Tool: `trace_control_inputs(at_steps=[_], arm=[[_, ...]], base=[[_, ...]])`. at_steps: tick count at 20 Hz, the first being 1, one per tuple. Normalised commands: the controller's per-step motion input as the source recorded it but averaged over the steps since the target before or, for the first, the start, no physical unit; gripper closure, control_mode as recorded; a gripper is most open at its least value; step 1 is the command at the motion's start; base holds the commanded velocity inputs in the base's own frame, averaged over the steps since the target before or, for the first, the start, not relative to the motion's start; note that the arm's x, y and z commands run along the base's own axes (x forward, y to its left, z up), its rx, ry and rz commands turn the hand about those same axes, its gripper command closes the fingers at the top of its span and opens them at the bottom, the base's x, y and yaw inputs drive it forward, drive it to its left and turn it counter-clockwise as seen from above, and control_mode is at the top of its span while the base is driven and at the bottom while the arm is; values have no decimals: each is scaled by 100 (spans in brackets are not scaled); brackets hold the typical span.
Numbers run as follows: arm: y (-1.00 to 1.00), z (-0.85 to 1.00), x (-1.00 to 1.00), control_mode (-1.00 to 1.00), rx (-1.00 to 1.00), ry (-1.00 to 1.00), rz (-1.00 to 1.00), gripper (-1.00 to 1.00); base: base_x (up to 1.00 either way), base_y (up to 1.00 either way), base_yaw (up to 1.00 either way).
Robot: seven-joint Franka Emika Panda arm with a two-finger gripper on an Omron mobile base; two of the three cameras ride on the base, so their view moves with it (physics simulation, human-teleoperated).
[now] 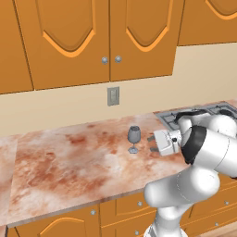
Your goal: Retrieve the wine glasses from the counter and place one next to each plate.
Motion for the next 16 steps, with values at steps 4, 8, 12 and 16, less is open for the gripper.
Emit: trace_control_inputs(at_steps=[4,8,12,16], arm=[[14,-8,10,-100,0,0,0,-100],[22,-7,6,-100,0,3,0,-100],[23,-4,4,-100,0,2,0,-100],[11,-2,0,-100,0,8,0,-100]], base=[[0,0,0],[0,0,0],[0,0,0],[0,0,0]])
